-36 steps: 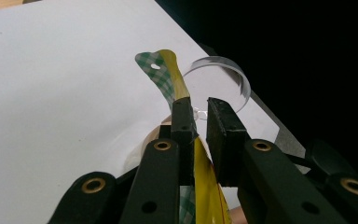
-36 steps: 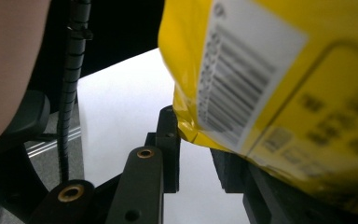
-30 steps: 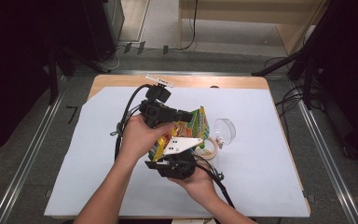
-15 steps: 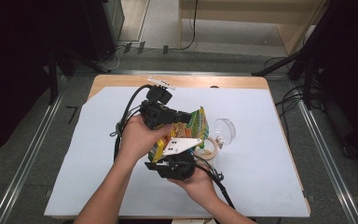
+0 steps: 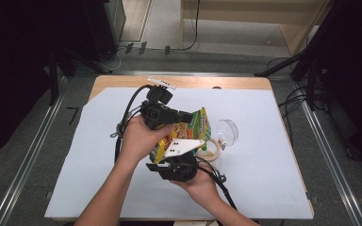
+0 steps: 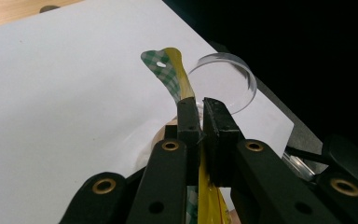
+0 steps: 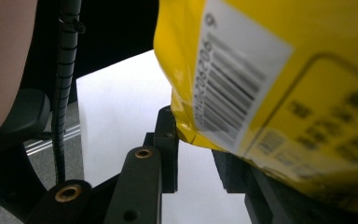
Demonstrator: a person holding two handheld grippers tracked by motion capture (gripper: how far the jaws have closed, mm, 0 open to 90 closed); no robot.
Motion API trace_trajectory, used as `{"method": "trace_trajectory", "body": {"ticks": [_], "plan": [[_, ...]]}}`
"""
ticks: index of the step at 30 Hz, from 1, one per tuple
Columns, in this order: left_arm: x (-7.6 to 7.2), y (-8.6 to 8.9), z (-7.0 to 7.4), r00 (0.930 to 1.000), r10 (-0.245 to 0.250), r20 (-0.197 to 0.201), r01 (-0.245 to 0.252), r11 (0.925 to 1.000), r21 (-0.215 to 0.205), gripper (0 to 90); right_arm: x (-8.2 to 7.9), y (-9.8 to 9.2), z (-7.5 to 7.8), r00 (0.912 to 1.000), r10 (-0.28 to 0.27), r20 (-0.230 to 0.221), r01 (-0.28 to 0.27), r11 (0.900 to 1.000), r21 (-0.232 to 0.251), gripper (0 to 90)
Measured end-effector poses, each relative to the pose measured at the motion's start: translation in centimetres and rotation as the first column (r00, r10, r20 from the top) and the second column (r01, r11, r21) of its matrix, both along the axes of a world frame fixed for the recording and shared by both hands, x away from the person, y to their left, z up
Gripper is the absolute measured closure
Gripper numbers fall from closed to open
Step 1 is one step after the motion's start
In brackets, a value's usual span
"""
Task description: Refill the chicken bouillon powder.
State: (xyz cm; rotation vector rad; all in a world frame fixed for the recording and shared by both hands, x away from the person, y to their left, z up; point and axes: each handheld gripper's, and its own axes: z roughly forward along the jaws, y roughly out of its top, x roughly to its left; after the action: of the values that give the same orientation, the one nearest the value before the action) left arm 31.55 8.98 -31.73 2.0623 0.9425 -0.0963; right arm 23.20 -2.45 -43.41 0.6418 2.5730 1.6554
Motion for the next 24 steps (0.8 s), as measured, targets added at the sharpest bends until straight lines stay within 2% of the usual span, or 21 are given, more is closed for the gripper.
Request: {"method": "trace_trajectory", "body": {"ticks": [5,10,15,18,24], "plan": [[0.17,0.18,-0.11,0.9999,0.004,-0.012,-0.004,0.9999,-0.01,86.0,-0.02,-0.11,0.11,0.9999,0.007,0.015,-0.007,1.0,-0.005,73.8],[0.25,0.08,-0.23,0.9999,0.002,-0.013,-0.002,0.9999,-0.01,85.9,0.04,-0.12,0.02,1.0,0.007,0.002,-0.007,1.0,-0.006,73.8],[0.41,0.2,-0.38,0.9995,0.005,-0.032,-0.006,0.9998,-0.02,86.0,0.06,-0.12,-0.01,0.9999,0.005,0.011,-0.005,1.0,-0.008,73.8],[0.4,0.15,-0.47,0.9993,0.007,-0.037,-0.008,0.9996,-0.027,86.1,0.21,-0.13,-0.18,0.9999,0.016,-0.007,-0.016,1.0,-0.014,74.0],[0.52,0.24,-0.5,0.9991,0.006,-0.043,-0.007,0.9996,-0.028,85.7,0.16,-0.18,-0.08,0.9999,0.011,0.005,-0.011,1.0,-0.009,74.0]]}}
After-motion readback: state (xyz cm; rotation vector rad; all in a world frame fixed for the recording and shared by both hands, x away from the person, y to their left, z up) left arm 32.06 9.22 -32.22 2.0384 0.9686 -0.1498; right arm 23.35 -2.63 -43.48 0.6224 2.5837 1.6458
